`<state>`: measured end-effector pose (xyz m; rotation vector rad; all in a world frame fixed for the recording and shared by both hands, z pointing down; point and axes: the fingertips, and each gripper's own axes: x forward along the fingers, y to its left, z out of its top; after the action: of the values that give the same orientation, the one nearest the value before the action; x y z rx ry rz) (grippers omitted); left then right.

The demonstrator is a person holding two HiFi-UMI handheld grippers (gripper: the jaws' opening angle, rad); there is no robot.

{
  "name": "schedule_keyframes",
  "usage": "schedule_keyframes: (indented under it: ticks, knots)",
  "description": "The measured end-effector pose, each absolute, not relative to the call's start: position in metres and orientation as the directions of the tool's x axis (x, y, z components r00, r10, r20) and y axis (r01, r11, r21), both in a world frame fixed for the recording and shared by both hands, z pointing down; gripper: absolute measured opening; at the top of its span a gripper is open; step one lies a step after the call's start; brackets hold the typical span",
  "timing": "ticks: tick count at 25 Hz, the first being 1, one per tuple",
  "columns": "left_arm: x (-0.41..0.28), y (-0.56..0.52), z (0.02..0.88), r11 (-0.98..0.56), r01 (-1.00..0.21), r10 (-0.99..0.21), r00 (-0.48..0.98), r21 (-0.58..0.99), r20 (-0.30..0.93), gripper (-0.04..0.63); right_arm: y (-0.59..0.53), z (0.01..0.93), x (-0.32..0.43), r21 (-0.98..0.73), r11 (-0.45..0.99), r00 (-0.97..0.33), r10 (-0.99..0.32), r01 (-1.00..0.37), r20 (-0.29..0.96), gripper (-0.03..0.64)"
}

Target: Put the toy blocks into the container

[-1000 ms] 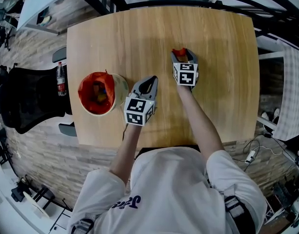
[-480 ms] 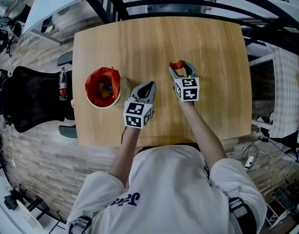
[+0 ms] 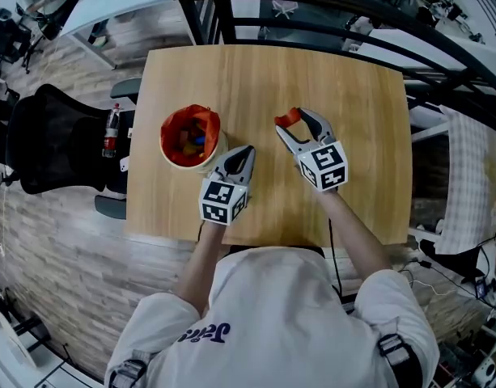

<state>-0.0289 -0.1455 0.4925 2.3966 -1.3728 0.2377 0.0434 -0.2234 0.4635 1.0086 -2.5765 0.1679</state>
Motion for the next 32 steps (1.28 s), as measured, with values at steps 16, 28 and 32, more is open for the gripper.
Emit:
schedule_keyframes:
  ticks: [16,28,32]
  knots:
    - [-0.124,-0.086,0.494,-0.244,-0.935,-0.890,0.321,0.257,0.324,0.008,-0.142,0.454,-0.138,0.141,0.988,-0.805,-0.030,0.068,0.593,0.274]
    - [-0.184,-0.045,0.508,-0.078,-0.956,-0.922,0.177,0.283,0.345,0.008,-0.134,0.524,-0.219,0.124,0.937,-0.560,0.086,0.326,0.824,0.275]
    - [-0.197,-0.027,0.512,-0.043,-0.959,-0.926,0.144,0.282,0.349,0.008,-0.134,0.540,-0.228,0.109,0.933,-0.500,0.082,0.342,0.862,0.275]
